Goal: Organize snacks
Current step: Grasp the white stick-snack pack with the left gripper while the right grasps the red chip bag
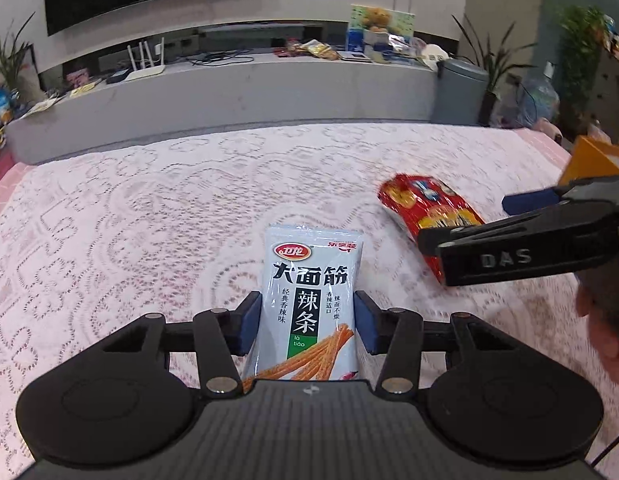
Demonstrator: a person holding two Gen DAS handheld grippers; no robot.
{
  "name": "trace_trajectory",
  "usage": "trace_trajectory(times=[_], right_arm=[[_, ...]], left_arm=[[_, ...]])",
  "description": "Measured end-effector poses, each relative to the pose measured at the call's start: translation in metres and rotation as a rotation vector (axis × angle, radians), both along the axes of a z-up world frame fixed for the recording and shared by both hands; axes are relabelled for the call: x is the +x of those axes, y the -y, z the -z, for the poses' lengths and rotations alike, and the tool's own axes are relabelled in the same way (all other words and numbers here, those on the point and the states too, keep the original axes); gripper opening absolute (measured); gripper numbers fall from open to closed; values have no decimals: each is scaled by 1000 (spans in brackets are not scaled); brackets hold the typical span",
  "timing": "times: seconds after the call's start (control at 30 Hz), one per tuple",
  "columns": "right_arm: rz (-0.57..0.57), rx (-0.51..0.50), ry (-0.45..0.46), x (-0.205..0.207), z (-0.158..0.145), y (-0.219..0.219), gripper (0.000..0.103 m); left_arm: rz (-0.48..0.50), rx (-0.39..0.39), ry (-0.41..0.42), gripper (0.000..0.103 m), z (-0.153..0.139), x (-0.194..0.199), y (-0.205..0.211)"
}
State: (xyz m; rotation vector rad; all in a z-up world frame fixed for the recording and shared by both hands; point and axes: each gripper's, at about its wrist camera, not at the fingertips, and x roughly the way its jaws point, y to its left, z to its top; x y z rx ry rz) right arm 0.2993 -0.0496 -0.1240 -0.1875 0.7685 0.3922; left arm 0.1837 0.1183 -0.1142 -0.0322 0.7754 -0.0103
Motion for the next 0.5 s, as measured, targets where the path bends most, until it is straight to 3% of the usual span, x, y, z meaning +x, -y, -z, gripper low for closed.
trace_trajectory(times=[0.3, 0.5], right_arm=[[56, 12, -111, 37, 24, -12, 95], [52, -1, -123, 38, 24, -13, 77]], left_arm=[[-20, -27, 2, 55, -2, 8, -5], [-33, -47, -8, 55, -3, 3, -9]])
